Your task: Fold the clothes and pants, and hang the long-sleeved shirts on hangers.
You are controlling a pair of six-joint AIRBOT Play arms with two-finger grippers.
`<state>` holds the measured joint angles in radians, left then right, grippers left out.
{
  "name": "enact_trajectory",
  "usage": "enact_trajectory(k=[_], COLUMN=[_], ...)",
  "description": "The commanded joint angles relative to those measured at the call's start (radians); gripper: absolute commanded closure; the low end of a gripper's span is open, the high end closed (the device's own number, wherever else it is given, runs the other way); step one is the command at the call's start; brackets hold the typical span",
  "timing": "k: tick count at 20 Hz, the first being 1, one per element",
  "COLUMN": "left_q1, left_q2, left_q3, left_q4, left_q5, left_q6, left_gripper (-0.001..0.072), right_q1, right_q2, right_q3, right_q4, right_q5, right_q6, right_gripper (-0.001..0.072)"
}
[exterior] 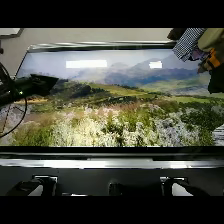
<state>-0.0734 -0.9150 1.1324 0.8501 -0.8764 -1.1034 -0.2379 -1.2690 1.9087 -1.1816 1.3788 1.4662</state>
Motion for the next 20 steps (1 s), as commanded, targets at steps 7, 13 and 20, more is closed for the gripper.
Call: enact_trajectory(k=[7, 13, 20], left_q1=[0.002, 0.003, 0.003], left_q2=[0.011, 0.011, 0.011], left_q3=[-0.032, -0.032, -0.032], left_q4=[0.43, 0.456, 0.456], left_q5=[-0.335, -0.335, -0.335], left_q6=[-0.296, -0.288, -0.288], left_gripper=[0.0668, 0.0663, 0.0663], right_q1=[0.317, 0.317, 0.317], right_q2=[0.196, 0.233, 0.233], right_q3=[-0.694, -0.776, -0.776], right_q4=[-0.173, -0.191, -0.191], right_q5=[0.045, 0.032, 0.032], right_q6=[-0.087, -0.09, -0.09], right_gripper=[0.067, 0.067, 0.067])
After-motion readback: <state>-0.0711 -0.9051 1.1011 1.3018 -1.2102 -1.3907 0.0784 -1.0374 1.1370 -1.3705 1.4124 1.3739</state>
